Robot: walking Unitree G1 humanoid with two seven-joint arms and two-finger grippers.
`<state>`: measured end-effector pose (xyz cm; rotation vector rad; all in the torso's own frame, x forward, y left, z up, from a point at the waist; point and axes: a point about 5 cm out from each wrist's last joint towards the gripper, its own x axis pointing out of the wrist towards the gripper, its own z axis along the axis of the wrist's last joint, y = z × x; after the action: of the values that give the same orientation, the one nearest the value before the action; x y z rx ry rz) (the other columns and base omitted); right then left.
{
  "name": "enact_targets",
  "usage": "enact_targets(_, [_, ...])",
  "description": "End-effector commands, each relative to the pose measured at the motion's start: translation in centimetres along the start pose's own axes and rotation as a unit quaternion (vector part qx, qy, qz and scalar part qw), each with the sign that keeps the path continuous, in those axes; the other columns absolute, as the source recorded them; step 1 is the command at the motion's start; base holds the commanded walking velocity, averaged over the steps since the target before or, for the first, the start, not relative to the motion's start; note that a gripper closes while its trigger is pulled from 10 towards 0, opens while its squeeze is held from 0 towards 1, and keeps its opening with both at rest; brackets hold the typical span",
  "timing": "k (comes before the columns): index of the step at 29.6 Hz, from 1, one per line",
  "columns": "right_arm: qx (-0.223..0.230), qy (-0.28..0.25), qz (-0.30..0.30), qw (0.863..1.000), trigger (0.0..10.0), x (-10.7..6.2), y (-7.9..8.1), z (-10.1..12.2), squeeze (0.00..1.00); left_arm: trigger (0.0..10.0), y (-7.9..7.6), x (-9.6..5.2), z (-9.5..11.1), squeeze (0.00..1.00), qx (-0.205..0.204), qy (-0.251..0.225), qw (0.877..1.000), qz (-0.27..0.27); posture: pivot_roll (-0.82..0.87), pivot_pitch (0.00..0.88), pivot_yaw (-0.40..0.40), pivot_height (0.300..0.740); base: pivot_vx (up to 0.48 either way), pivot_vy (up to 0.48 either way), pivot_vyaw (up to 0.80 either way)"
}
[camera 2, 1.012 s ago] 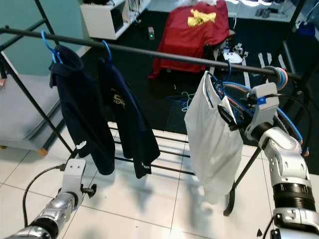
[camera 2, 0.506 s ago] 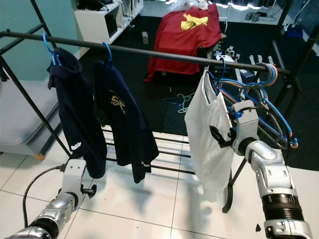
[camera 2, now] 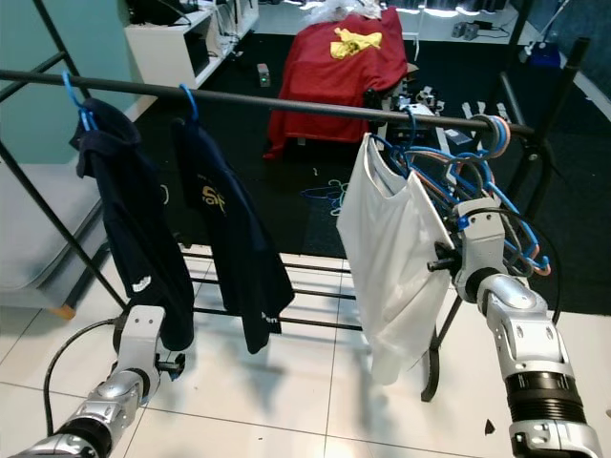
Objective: Hang hanger
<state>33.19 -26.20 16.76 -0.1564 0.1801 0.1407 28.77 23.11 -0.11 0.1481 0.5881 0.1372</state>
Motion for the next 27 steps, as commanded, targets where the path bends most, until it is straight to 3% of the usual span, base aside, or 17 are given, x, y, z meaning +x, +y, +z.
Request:
enact_targets(1, [0.003, -0.032, 0.014, 0.999, 0.0, -0.1, 0.3, 0.9, 0.00, 10.0, -0.2, -0.2, -1.1, 0.00, -0.004, 0.017, 1.000, -0.002, -0.04, 0.111, 0.001, 0.740, 0.000, 0.000, 0.00])
enact_targets(2, [0.010, -0.050, 0.040, 0.998, 4.1, -0.2, 0.9, 1.4, 0.00, 10.0, -0.2, -0.2, -1.1, 0.00, -0.003, 0.017, 1.000, -0.002, -0.04, 0.111, 0.002, 0.740, 0.000, 0.000, 0.00])
enact_targets(3, [0.010, -0.054, 0.047, 0.997, 10.0, -0.3, 1.0, 1.5, 0.59, 10.0, -0.2, -0.2, -1.2, 0.00, -0.002, 0.018, 1.000, -0.002, -0.04, 0.111, 0.002, 0.740, 0.000, 0.000, 0.00])
enact_targets(4, [0.010, -0.054, 0.047, 0.997, 10.0, -0.3, 1.0, 1.5, 0.59, 10.0, -0.2, -0.2, -1.2, 0.00, -0.002, 0.018, 1.000, -0.002, -0.04, 0.111, 0.002, 0.740, 0.000, 0.000, 0.00])
enact_targets(5, [0.001, -0.051, 0.051, 0.997, 10.0, -0.3, 1.0, 1.5, 1.00, 10.0, -0.2, -0.2, -1.2, 0.00, -0.002, 0.018, 1.000, -0.001, -0.04, 0.111, 0.002, 0.740, 0.000, 0.000, 0.00])
enact_targets(11, [-0.018, -0.039, 0.036, 0.998, 10.0, -0.5, 0.4, 1.2, 1.00, 10.0, -0.1, -0.2, -1.2, 0.00, -0.001, 0.018, 1.000, 0.000, -0.04, 0.119, 0.003, 0.740, 0.000, 0.000, 0.00])
enact_targets(15, [-0.023, -0.025, -0.010, 0.999, 10.0, -0.5, -0.9, 1.0, 1.00, 10.0, -0.1, -0.3, -1.2, 0.00, 0.000, 0.018, 1.000, -0.001, -0.04, 0.124, 0.005, 0.740, 0.000, 0.000, 0.00])
enact_targets(20, [-0.022, -0.026, -0.013, 0.999, 10.0, -0.5, -1.2, 1.0, 1.00, 10.0, 0.0, -0.3, -1.2, 0.00, 0.000, 0.018, 1.000, 0.000, -0.04, 0.130, 0.007, 0.740, 0.000, 0.000, 0.00])
enact_targets(26, [0.001, -0.065, 0.019, 0.998, 10.0, 0.2, -1.2, 1.9, 1.00, 10.0, 0.3, -0.3, -1.1, 0.00, 0.004, 0.016, 1.000, 0.003, -0.02, 0.144, 0.023, 0.740, 0.000, 0.000, 0.00])
enact_targets(27, [0.016, -0.090, 0.030, 0.995, 10.0, 0.7, -1.5, 2.9, 0.98, 10.0, 0.5, -0.3, -1.2, 0.00, 0.006, 0.015, 1.000, 0.006, -0.01, 0.149, 0.024, 0.740, 0.000, 0.000, 0.00])
